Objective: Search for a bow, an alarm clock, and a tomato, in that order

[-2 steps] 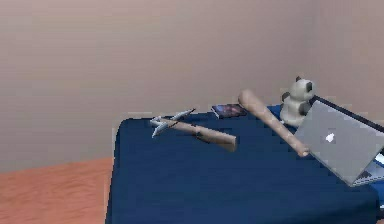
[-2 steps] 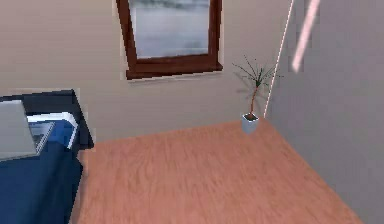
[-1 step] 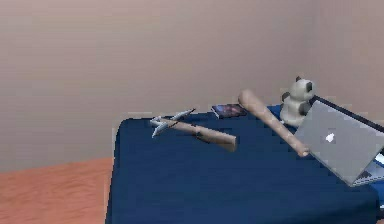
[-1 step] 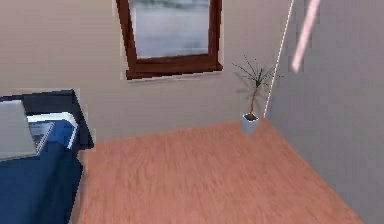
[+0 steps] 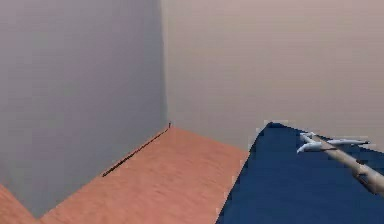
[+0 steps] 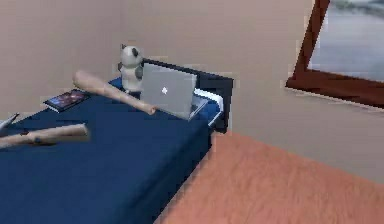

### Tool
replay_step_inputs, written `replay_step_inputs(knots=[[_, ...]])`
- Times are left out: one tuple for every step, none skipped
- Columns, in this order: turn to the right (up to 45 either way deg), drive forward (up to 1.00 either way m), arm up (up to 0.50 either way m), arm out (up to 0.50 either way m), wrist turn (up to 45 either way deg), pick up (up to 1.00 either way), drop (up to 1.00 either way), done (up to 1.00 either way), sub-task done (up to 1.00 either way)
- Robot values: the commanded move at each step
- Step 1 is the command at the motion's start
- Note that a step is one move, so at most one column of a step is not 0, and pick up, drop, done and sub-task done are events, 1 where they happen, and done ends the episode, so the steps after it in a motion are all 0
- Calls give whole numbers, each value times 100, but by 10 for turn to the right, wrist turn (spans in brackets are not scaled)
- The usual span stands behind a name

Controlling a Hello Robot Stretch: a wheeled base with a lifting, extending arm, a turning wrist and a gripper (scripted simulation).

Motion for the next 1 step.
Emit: replay_step_inputs(knots=[[-450,0,0,0,0,0,0,0,0]])
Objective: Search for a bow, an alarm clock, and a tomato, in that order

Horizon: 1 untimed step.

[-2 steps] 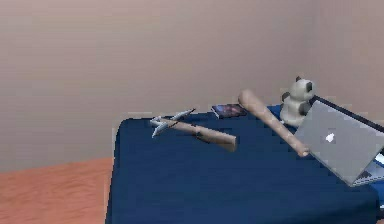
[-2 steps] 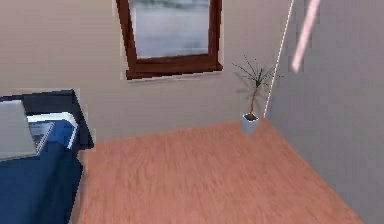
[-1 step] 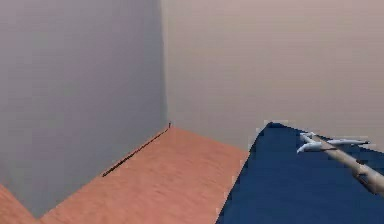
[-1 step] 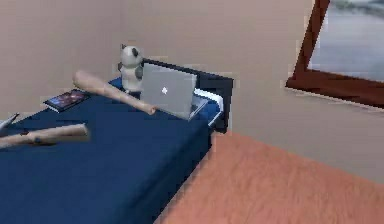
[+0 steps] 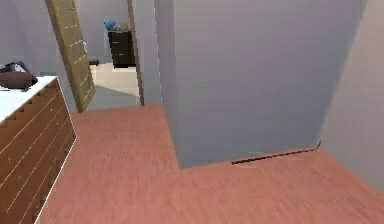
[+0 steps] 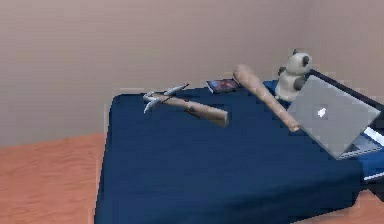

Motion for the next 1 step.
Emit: replay_step_inputs(knots=[[-120,0,0,0,0,0,0,0,0]])
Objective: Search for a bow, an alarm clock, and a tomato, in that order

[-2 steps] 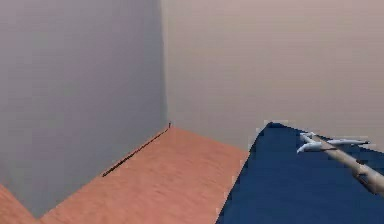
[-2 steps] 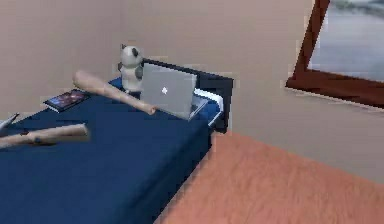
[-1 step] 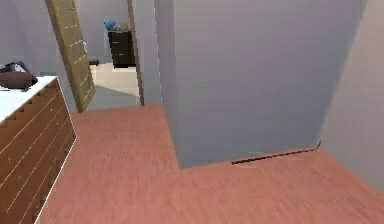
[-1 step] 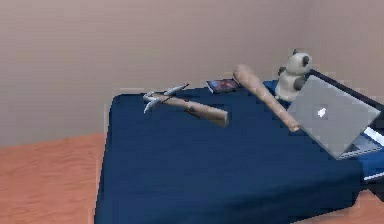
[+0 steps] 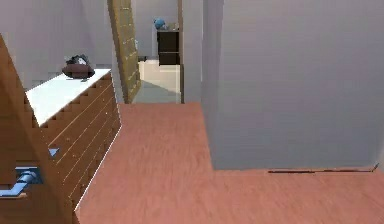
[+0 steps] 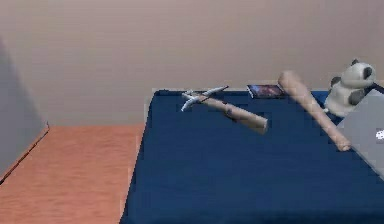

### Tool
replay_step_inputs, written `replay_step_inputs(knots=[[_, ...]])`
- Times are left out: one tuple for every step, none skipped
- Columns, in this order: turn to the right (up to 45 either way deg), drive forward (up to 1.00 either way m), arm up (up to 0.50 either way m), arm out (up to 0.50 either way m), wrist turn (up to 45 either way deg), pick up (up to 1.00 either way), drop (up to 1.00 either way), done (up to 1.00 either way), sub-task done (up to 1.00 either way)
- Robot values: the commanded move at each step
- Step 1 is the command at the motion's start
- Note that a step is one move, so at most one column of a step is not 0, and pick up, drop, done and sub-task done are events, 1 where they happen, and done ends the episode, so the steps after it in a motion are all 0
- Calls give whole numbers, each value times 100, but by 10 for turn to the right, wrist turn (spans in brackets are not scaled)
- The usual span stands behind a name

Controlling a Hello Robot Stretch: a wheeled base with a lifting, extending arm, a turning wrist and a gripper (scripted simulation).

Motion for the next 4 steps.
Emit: replay_step_inputs(knots=[[0,90,0,0,0,0,0,0,0],[-270,0,0,0,0,0,0,0,0],[0,100,0,0,0,0,0,0,0],[-300,0,0,0,0,0,0,0,0]])
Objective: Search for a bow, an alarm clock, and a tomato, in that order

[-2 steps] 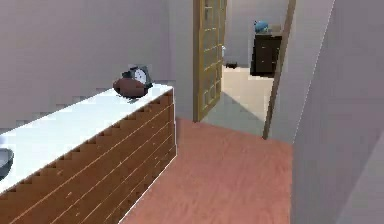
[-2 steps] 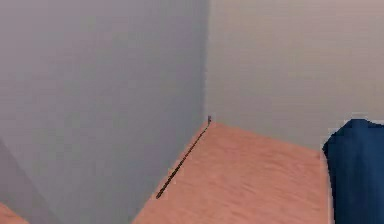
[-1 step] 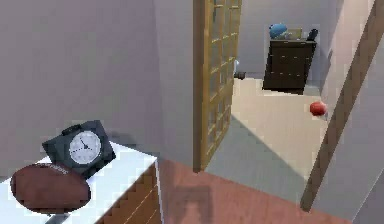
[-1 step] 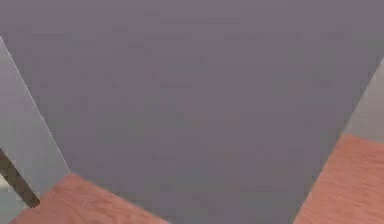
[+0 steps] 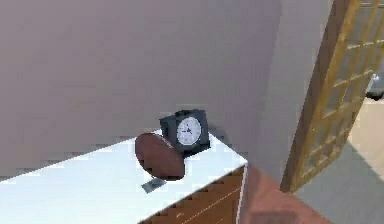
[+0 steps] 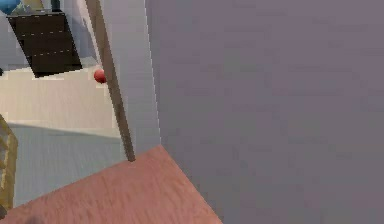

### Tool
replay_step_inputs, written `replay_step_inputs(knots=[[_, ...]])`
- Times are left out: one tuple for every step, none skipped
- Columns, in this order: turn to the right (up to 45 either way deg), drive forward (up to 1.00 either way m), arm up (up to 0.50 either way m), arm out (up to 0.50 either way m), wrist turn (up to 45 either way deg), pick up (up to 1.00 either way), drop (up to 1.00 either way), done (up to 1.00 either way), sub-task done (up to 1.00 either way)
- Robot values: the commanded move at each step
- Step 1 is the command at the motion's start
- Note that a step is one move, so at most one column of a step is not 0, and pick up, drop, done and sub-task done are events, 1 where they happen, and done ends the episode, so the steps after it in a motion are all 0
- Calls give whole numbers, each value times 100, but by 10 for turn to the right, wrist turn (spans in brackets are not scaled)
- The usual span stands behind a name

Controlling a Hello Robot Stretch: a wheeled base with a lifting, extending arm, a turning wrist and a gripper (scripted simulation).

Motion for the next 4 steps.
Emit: replay_step_inputs(knots=[[0,0,0,0,0,0,0,0,100],[-450,0,0,0,0,0,0,0,0],[-450,0,0,0,0,0,0,0,0],[-420,0,0,0,0,0,0,0,0]])
